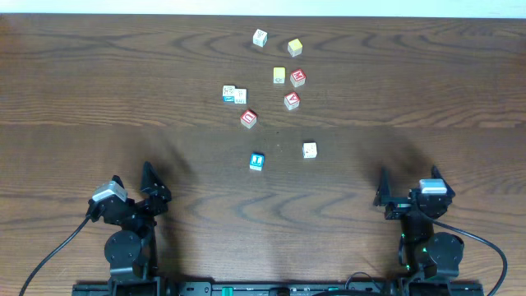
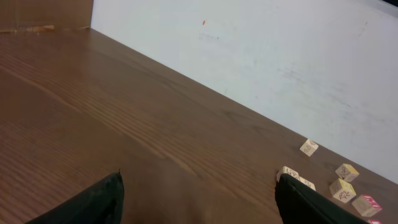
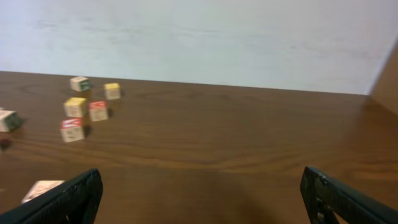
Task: Lift 4 blocks
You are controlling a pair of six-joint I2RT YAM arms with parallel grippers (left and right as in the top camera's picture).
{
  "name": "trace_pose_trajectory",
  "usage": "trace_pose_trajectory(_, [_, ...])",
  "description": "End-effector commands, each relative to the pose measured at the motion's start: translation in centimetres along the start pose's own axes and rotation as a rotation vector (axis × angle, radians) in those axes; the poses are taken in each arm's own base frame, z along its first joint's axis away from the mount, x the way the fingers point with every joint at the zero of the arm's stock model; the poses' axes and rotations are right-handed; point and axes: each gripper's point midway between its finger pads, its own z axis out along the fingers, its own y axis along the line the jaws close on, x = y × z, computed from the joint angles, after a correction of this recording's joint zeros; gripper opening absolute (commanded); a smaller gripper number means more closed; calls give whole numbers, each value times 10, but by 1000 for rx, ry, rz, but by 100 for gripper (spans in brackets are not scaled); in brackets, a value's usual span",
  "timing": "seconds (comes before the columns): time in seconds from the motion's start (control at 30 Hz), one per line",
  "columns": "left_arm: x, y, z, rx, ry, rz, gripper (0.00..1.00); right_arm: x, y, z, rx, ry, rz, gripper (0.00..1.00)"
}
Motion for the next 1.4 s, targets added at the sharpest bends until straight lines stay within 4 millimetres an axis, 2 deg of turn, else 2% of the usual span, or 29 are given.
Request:
trace_pose_trajectory(0.0, [17, 6, 1, -16, 52, 0, 79, 1, -2, 0, 12, 4, 4, 99])
trace_pose_trajectory(0.07, [17, 6, 1, -16, 52, 0, 78, 1, 5, 0, -29, 2, 114, 99])
trace_pose_trajectory(0.17, [17, 6, 1, -16, 52, 0, 78, -2, 8, 0, -52, 0, 388, 99])
trace_pose_trajectory(0.33, [17, 6, 1, -16, 52, 0, 78, -21, 12, -2, -99, -60, 657, 99])
trace_pose_trajectory(0.4, [17, 6, 1, -16, 52, 0, 78, -33, 30, -5, -222, -62, 725, 99])
trace_pose_trajectory(0.47, [17, 6, 1, -16, 52, 0, 79, -50, 57, -16, -398, -92, 611, 99])
trace_pose_trajectory(0.53, [17, 6, 1, -16, 52, 0, 79, -57, 74, -25, -509, -99, 516, 99])
trace_pose_trajectory(0.67, [17, 6, 1, -16, 52, 0, 79, -48, 73, -22, -474, -14, 455, 99])
trace_pose_trajectory(0.77, [17, 6, 1, -16, 52, 0, 79, -60, 69, -16, -443, 10, 414, 99])
trace_pose_trajectory(0.87, [17, 6, 1, -16, 52, 0, 78, -82, 63, 0, -404, 46, 330, 99])
trace_pose_trajectory(0.97, [17, 6, 1, -16, 52, 0, 78, -95, 61, 31, -395, 158, 272, 99])
trace_pose_trajectory(1.1, [17, 6, 1, -16, 52, 0, 79, -105, 75, 75, -449, 390, 282, 99])
trace_pose_trajectory(1.2, [17, 6, 1, -16, 52, 0, 79, -97, 76, 97, -386, 669, 345, 99])
trace_pose_trajectory(1.27, [17, 6, 1, -16, 52, 0, 79, -86, 76, 98, -353, 864, 333, 99])
trace_pose_trajectory(1.37, [17, 6, 1, -16, 52, 0, 79, -73, 80, 102, -376, 1024, 269, 99])
